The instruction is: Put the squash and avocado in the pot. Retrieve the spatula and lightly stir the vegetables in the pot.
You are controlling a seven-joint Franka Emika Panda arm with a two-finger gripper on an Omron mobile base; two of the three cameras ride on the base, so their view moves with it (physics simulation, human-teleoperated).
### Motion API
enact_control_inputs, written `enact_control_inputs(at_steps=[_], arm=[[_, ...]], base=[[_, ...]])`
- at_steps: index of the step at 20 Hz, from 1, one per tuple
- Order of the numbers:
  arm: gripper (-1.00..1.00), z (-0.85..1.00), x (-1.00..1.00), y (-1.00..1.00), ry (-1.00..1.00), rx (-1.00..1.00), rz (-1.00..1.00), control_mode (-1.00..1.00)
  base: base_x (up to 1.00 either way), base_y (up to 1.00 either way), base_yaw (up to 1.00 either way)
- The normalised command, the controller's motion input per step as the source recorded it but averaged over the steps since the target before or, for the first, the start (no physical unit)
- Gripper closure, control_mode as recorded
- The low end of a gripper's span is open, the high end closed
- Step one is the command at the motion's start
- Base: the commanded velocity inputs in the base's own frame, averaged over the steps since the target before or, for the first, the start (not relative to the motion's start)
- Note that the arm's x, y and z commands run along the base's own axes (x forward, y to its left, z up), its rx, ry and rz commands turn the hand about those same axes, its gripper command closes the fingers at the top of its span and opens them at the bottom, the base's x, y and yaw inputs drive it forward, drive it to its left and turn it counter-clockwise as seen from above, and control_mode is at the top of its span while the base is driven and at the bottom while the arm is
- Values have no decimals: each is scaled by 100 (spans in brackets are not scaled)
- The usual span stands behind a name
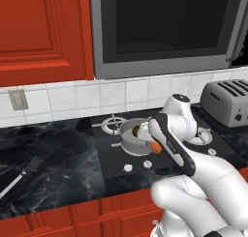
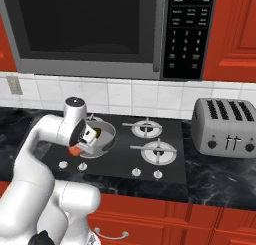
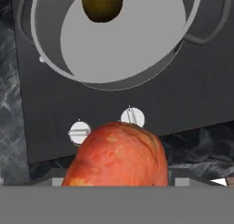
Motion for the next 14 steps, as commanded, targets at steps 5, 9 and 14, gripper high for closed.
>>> enact_control_inputs(at_steps=[5, 9, 14], arm=[[100, 6, 50, -30, 2, -3, -9, -100], [100, 15, 43, -14, 0, -11, -2, -100], [100, 9, 12, -1, 0, -7, 0, -100]], base=[[0, 0, 0], [0, 0, 0], [0, 0, 0]])
